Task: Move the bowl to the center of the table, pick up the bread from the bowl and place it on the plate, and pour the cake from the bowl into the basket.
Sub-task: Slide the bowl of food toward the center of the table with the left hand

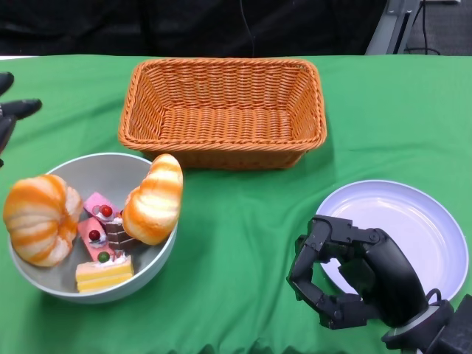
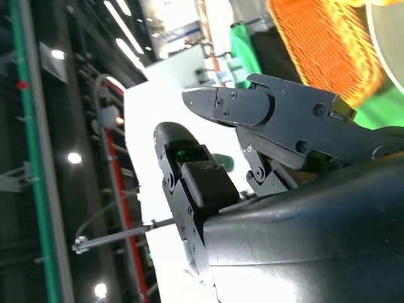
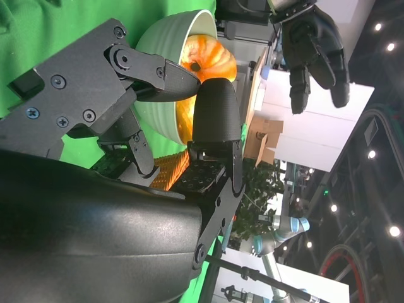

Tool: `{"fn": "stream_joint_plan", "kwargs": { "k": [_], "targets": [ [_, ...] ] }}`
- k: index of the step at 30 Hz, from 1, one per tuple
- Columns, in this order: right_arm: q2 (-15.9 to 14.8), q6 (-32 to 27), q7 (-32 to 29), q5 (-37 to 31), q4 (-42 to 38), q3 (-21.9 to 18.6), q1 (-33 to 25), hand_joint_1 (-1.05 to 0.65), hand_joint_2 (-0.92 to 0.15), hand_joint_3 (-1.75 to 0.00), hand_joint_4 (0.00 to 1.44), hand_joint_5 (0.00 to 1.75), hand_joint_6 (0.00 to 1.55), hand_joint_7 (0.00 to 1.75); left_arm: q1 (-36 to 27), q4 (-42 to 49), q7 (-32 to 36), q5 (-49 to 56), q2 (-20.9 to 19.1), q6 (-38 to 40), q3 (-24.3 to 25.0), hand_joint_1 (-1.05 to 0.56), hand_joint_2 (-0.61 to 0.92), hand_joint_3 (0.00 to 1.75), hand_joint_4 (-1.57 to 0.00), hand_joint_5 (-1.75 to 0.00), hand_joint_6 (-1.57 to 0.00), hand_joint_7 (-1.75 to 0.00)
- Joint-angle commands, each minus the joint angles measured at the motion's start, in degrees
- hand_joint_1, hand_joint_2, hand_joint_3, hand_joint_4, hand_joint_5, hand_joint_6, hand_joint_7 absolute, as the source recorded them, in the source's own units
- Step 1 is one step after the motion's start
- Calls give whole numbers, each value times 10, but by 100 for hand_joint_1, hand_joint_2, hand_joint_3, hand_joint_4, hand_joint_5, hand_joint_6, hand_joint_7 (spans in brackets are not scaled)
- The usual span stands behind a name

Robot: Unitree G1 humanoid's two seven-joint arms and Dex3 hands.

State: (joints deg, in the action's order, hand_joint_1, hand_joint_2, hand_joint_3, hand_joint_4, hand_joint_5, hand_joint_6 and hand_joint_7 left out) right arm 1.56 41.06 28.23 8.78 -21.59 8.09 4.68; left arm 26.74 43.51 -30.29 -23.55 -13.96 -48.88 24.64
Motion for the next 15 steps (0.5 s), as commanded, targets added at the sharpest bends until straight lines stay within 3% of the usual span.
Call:
{"fn": "stream_joint_plan", "kwargs": {
  "k": [1, 7, 15],
  "targets": [
    [-5, 4, -2, 1, 0, -3, 4, -20, -50, -96, 88, 163, 82, 136, 12, 36, 32, 28, -25, -8, 3, -50, 92, 23, -92, -6, -89, 0],
    [-2, 5, -2, 4, 1, -2, 2, -19, -50, -97, 88, 164, 82, 136, 34, 134, 79, 88, -55, -42, -5, -54, 92, 29, -79, 0, -77, 0],
    [-3, 4, -4, 1, 0, -3, 2, -20, -47, -101, 88, 164, 83, 136, 41, 225, 215, 225, -103, -53, -64, -58, 92, 44, -54, 0, -55, 0]
  ]
}}
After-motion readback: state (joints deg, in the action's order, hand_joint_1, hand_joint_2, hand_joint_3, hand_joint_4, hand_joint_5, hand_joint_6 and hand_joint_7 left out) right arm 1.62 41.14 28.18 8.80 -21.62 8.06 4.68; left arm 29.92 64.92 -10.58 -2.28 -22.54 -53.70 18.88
